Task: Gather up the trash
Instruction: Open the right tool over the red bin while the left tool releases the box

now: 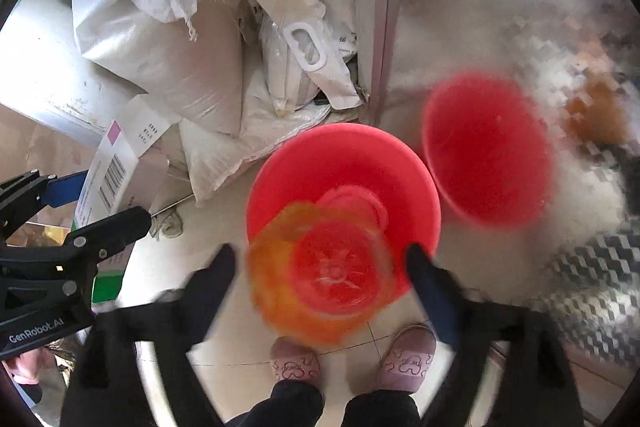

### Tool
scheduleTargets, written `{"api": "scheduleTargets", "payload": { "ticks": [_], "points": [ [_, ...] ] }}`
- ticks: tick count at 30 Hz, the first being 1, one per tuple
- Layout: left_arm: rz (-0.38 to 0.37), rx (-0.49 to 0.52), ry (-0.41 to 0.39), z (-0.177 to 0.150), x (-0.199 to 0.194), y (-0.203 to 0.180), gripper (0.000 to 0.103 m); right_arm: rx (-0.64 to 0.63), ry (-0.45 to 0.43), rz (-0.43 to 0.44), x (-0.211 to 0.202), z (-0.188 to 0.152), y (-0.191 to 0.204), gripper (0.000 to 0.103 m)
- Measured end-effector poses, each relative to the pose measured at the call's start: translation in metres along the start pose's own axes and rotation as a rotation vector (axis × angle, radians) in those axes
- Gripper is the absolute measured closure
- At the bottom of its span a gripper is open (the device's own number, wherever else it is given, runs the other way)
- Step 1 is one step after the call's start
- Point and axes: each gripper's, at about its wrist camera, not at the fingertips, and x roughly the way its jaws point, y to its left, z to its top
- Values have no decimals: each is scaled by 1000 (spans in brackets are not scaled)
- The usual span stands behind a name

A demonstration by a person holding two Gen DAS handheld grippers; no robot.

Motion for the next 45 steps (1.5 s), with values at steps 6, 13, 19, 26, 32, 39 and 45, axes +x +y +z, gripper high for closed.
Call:
{"api": "scheduleTargets", "payload": {
  "ticks": [6,13,19,26,32,39,45],
  "points": [
    [-3,74,-3,4,-5,-5,42,26,-34,-33,-9,-4,-2,1],
    [-22,148,26,5,3,-14,42,105,-11,-78,-4,-18,-9,1],
    [-78,208,83,5,20,-27,42,226,22,-90,-3,-35,-18,1],
    [-95,289,113,10,40,-44,42,318,54,-126,0,-41,-31,1],
    [-111,338,151,21,55,-51,42,346,60,-136,0,-42,-39,1],
    [-111,367,122,27,56,-57,41,372,63,-140,-3,-40,-47,1],
    [-108,360,117,30,56,-58,32,365,55,-132,-4,-39,-49,1]
  ]
}}
